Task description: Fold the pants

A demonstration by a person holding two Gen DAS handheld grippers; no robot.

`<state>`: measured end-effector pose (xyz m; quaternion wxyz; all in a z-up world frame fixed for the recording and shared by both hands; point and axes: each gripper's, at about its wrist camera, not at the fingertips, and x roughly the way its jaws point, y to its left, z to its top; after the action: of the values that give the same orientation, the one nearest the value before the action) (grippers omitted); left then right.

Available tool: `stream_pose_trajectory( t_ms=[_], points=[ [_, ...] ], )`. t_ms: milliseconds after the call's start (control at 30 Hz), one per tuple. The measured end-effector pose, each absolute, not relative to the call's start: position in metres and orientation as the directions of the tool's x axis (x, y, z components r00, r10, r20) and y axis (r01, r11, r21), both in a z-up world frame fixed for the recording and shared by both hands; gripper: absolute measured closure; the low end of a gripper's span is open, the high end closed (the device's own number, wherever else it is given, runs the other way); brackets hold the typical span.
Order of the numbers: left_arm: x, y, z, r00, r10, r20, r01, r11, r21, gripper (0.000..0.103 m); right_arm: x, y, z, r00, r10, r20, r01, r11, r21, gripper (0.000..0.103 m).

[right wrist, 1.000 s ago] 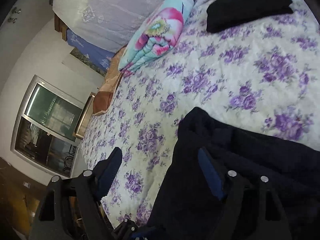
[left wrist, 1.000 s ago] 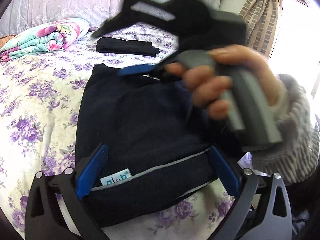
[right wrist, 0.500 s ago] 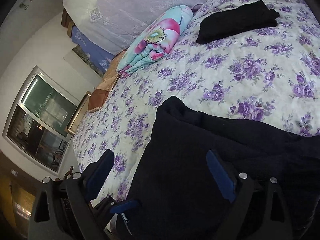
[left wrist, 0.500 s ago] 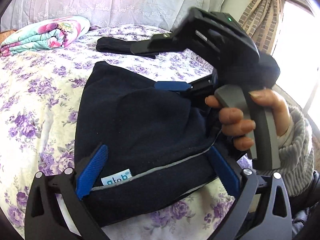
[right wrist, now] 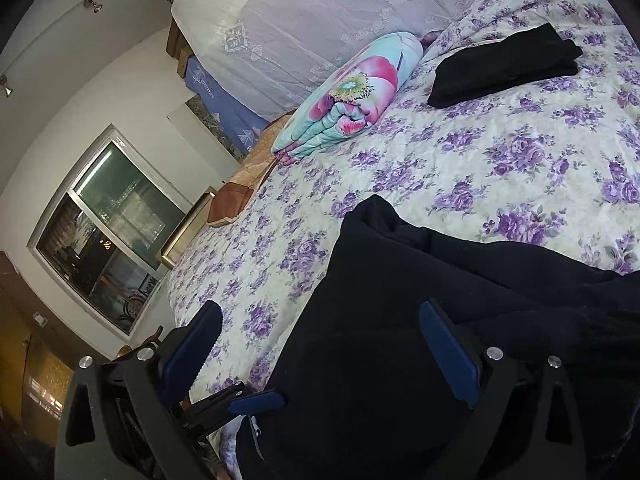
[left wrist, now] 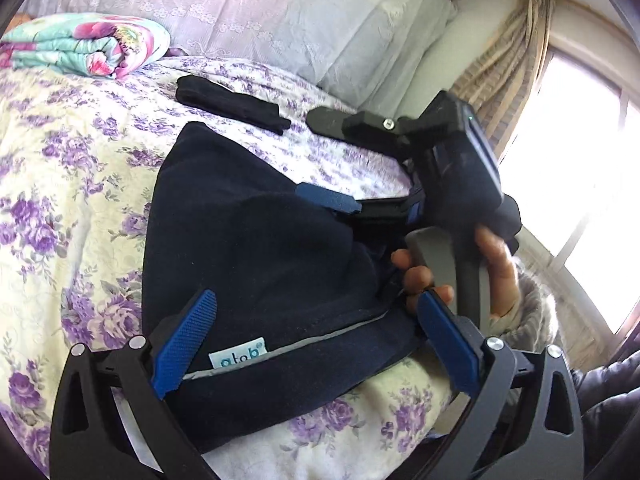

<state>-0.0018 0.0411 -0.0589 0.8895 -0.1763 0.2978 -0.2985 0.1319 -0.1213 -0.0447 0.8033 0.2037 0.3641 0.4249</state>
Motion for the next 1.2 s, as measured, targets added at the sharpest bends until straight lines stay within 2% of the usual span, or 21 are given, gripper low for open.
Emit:
stream_pose_trajectory(
  t_ms=[167,267,367,433,533,633,733,900,967,1033,1100,1200],
  points=[
    [-0.003,0.033,-0.047,0.669,-0.566,-0.482,0.4,0.82,-0.409,0.005,0.127,-0.126,-0.038,0.365,0.838,-0.405,-0.518,0.544,0.66,0.004],
    [-0.007,0.047,-0.034,0.694,-0.541,-0.475,0.369,0.834,-0.411,0.005,0.109,-0.159,-0.014,0.398,0.865,-0.304,-0.482,0.48,0.733,0.004],
    [-0.016,0.071,-0.018,0.75,-0.494,-0.44,0.324,0.854,-0.406,0.005,0.075,-0.208,0.021,0.547,0.805,-0.229,-0.519,0.541,0.662,0.004],
    [-0.011,0.08,-0.016,0.756,-0.444,-0.481,0.274,0.882,-0.383,0.005,0.056,-0.24,0.026,0.614,0.761,-0.207,-0.522,0.589,0.617,0.004],
    [0.007,0.085,-0.027,0.691,-0.461,-0.556,0.244,0.874,-0.421,0.005,0.051,-0.273,-0.006,0.615,0.734,-0.288,-0.398,0.604,0.69,0.004],
    [0.023,0.086,-0.046,0.615,-0.547,-0.567,0.233,0.814,-0.533,0.005,0.056,-0.288,-0.059,0.557,0.753,-0.351,-0.251,0.555,0.793,0.004],
    [0.035,0.086,-0.058,0.581,-0.579,-0.573,0.199,0.783,-0.59,0.005,0.061,-0.288,-0.092,0.492,0.824,-0.283,-0.204,0.425,0.882,0.004],
    [0.051,0.076,-0.067,0.538,-0.573,-0.618,0.194,0.798,-0.571,0.005,0.072,-0.299,-0.115,0.487,0.855,-0.179,-0.138,0.278,0.95,0.004],
    [0.057,0.066,-0.068,0.525,-0.554,-0.646,0.191,0.816,-0.545,0.005,0.077,-0.298,-0.114,0.459,0.864,-0.205,-0.104,0.282,0.954,0.004],
    [0.063,0.06,-0.066,0.511,-0.533,-0.674,0.19,0.835,-0.516,0.005,0.081,-0.298,-0.1,0.44,0.843,-0.309,-0.066,0.373,0.925,0.004],
    [0.069,0.056,-0.065,0.503,-0.521,-0.689,0.192,0.845,-0.499,0.005,0.078,-0.301,-0.075,0.491,0.78,-0.388,-0.12,0.502,0.857,0.004],
    [0.077,0.051,-0.068,0.499,-0.501,-0.707,0.18,0.858,-0.481,0.005,0.085,-0.3,-0.072,0.492,0.755,-0.433,-0.136,0.558,0.818,0.004]
  ],
)
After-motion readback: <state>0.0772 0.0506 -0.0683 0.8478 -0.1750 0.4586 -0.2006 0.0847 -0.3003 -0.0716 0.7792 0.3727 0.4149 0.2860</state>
